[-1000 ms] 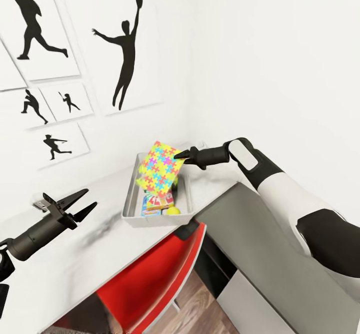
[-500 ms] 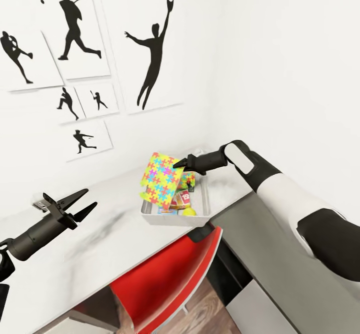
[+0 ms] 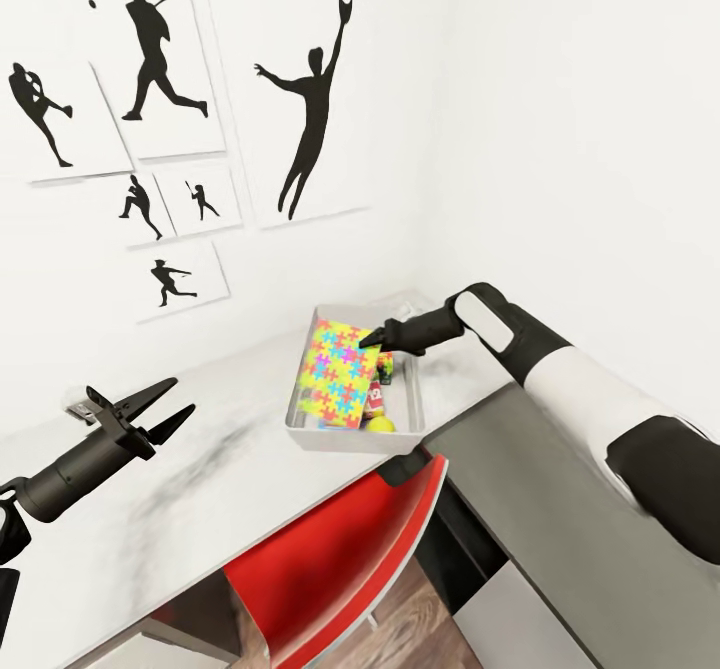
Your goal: Put all the toys in the child's room - the three board games (two on the bed and one on the table), the two jigsaw puzzles on the table, and the tennis ball on the table - inside the toy box on the table in the child's room.
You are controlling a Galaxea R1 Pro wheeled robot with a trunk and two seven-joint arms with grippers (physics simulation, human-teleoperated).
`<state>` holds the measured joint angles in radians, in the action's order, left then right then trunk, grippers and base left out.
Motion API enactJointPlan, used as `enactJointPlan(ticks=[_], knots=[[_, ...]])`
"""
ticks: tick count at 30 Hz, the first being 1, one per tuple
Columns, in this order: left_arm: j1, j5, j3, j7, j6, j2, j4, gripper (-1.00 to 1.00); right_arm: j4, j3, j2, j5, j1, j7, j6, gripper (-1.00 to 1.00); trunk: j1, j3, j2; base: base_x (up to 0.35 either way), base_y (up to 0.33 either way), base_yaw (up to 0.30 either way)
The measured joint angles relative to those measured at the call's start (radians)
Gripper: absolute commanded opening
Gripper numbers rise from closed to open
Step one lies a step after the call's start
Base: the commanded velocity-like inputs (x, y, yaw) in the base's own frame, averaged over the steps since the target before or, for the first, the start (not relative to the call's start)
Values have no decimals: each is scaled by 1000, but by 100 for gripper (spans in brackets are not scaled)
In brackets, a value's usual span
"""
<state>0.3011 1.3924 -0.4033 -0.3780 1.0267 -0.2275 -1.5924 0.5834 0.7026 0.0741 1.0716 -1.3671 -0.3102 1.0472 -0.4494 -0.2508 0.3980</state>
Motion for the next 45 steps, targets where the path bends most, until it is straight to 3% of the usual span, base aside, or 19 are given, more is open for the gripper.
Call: enactJointPlan(ticks=[9, 15, 24, 45], knots=[[0, -1, 1, 0, 0, 1, 0, 100, 5, 5, 35, -21, -5, -1, 0, -100, 0, 0, 0, 0, 0, 3], [0, -3, 1, 0, 0, 1, 0, 100, 13, 6, 50, -69, -16, 0, 0, -100, 0, 0, 0, 0, 0, 0], [0, -1, -1, -2, -1, 3, -1, 100, 44, 6, 55, -99, -31, -2, 0, -100, 0, 0, 0, 0, 0, 0], [-1, 5, -2, -12, -4, 6, -6, 100, 76, 4, 52, -102, -51, -3, 0, -100, 0, 0, 0, 52, 0, 0]])
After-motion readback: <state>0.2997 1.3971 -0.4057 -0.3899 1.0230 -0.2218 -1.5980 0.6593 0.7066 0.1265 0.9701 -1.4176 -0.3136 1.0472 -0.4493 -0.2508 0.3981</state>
